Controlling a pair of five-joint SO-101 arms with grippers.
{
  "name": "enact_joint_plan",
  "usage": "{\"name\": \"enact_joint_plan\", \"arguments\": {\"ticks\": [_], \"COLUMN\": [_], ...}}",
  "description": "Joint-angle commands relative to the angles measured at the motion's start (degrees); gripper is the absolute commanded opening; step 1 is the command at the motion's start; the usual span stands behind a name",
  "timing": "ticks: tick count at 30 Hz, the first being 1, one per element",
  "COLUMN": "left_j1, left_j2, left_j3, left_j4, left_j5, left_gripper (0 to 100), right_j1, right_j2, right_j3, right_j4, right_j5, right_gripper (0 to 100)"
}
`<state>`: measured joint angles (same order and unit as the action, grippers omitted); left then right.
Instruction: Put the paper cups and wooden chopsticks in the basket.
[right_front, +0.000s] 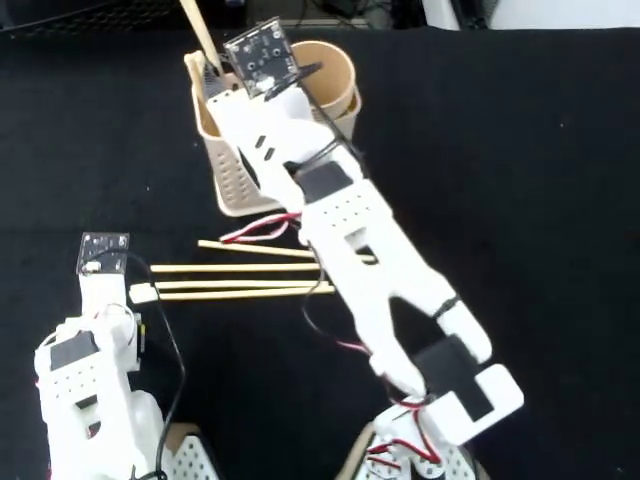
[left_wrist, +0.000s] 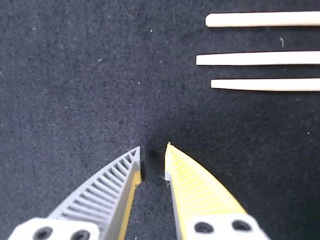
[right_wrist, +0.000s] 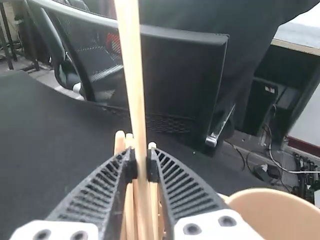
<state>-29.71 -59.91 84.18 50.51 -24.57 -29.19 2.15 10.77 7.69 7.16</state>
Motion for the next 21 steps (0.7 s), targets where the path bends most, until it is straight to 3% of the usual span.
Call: {"name": "enact_joint_plan", "arguments": {"ticks": [1,7,15,21], "left_j1": [-0.57,-0.57,-0.57,-0.48], "left_j2": [-0.7,-0.7,-0.7,-0.7], "left_j3": [-0.22,-0.22,-0.22,-0.22], "left_j4": [-1.05,-1.05,-1.05,-1.05], "left_j5": [-0.09,-0.09,-0.09,-0.09], "left_gripper": [9,9,9,10], "right_j1": [0.53,0.62,0.7,1.58], "right_j2": [0.84,-2.68,-11.91,-27.3], "right_j3": [-2.51,-9.63,-18.86,-18.15], "right_j4": [3.6,19.78,35.78,58.64], "right_j5": [-0.53,-0.79,-0.79,-0.44], "right_gripper": [1.6,17.2,17.6,17.6]}}
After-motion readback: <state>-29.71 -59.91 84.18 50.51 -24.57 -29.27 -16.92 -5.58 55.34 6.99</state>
